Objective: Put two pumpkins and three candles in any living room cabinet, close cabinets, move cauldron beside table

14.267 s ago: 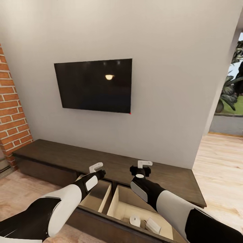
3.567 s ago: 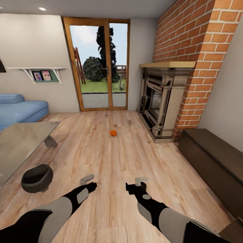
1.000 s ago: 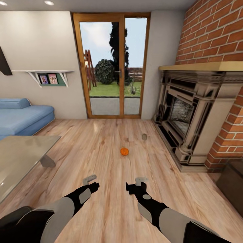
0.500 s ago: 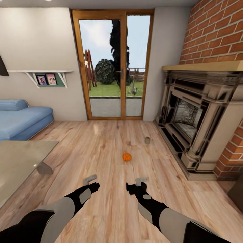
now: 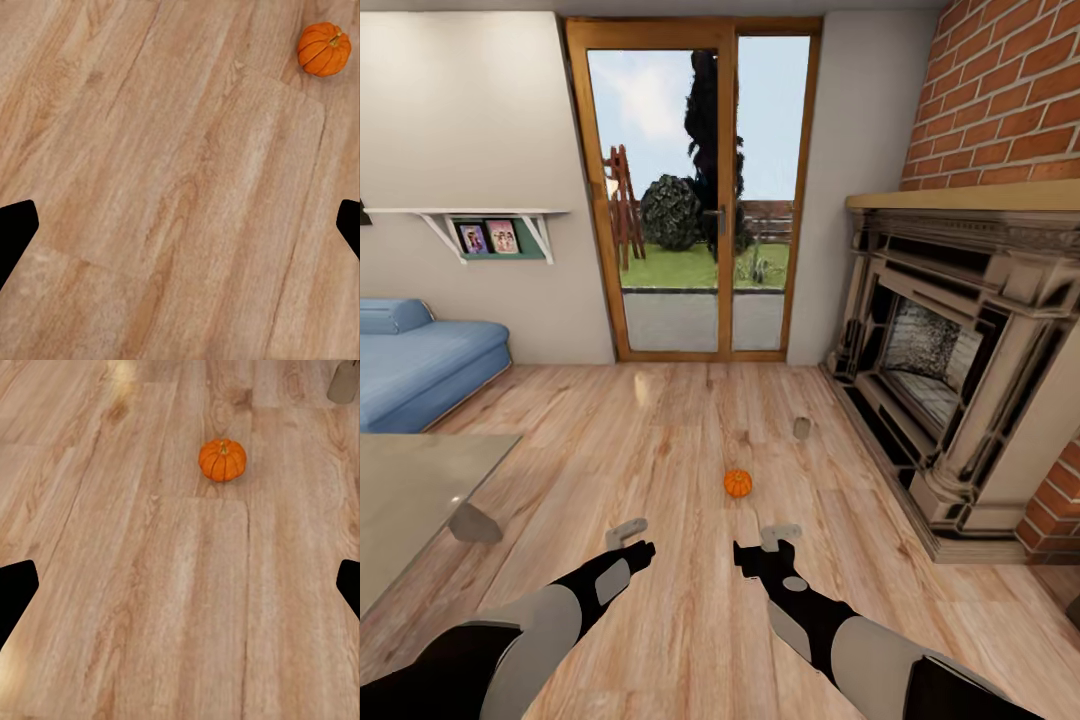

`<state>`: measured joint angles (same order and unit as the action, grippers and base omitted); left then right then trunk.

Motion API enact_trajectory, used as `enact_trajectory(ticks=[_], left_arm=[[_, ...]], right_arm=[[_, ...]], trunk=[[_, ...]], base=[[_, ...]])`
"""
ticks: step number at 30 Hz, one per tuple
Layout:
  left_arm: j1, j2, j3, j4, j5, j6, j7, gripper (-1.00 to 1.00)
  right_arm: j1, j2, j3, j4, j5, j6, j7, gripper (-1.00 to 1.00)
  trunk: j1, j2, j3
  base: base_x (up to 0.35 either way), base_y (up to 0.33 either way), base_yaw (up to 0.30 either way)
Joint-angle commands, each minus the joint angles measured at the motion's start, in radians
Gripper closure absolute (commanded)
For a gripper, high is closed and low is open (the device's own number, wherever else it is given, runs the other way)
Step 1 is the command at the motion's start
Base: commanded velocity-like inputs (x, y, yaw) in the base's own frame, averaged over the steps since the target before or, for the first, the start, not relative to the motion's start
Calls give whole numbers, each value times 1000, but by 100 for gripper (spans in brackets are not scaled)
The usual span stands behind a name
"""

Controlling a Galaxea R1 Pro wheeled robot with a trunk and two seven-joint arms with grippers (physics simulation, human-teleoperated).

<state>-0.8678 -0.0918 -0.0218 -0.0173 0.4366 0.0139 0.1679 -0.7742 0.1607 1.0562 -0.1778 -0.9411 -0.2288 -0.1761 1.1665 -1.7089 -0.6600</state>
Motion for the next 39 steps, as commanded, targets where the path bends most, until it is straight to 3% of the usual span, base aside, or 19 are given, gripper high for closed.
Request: enact_trajectory(ticks=[1, 22, 39], left_arm=[[4, 0, -3, -1, 5, 1, 4, -100], [10, 1, -3, -1, 5, 1, 3, -100], [10, 0, -3, -1, 5, 1, 2, -100]], right_arm=[[-1, -1, 8, -1, -7, -3, -5, -100], [0, -1, 8, -2, -8, -3, -6, -100], [0, -1, 8, 0, -9, -3, -6, -100]], trunk=[[1, 0, -1], [1, 0, -1], [1, 0, -1]], base=[[332, 0, 0], [332, 3, 0], [332, 101, 0]])
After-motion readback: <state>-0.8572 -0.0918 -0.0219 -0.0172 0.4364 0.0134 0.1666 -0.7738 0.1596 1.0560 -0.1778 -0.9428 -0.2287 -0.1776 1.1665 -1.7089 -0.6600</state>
